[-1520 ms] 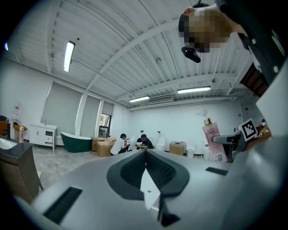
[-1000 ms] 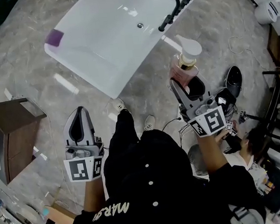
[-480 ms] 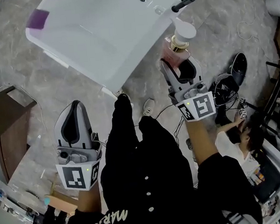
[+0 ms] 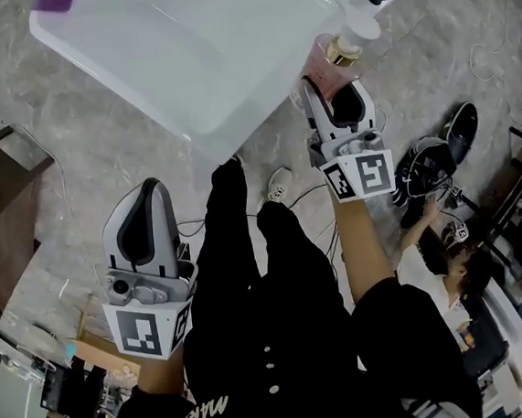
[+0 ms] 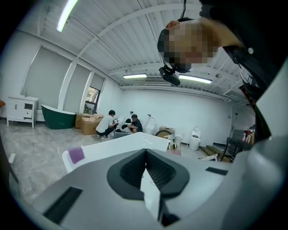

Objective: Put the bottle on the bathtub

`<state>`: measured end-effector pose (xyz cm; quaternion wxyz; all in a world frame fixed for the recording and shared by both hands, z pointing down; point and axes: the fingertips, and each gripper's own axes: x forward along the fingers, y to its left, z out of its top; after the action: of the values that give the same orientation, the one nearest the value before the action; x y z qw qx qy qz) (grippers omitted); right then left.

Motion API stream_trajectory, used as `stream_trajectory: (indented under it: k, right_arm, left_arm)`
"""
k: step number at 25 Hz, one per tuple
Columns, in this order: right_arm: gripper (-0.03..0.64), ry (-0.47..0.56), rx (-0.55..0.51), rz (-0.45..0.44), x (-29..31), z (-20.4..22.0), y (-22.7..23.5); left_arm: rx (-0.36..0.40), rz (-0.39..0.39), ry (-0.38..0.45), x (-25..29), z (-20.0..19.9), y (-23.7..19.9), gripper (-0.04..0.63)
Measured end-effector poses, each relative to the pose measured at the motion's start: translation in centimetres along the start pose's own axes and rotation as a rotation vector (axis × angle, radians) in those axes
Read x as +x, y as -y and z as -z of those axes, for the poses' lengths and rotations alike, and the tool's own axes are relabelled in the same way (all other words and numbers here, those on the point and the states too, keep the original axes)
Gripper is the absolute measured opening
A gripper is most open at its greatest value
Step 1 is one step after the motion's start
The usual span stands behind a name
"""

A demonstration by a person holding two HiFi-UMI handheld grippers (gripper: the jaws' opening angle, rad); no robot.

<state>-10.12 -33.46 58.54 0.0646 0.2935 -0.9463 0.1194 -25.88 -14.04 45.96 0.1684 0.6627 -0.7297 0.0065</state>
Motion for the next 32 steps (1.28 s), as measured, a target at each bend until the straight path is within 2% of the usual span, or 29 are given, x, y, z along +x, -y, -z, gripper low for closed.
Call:
stream_trajectory:
  k: [6, 13, 24, 32]
  right_arm:
    - [0.221, -0.027, -0.005, -0.008, 2.9, 4.0, 0.5]
    - [0.221, -0.011, -0.024, -0.005, 4.9, 5.9, 0.4]
    - [0.225, 0.015, -0.063, -0.02, 2.2, 7.7, -0.5]
    - [0.225, -0.021, -0.172, -0.054, 0.1, 9.0, -1.8]
  left_arm:
    - [-0.026, -0.011, -0.023, 0.3, 2.6, -0.7, 0.011]
    - [-0.042, -0.035, -0.057, -0.4, 4.6, -1.7, 0.011]
    - [-0.056, -0.023, -0.071, -1.1, 5.8, -1.0, 0.011]
    - [-0.064, -0.019, -0.072, -1.2, 6.4, 0.3, 0.011]
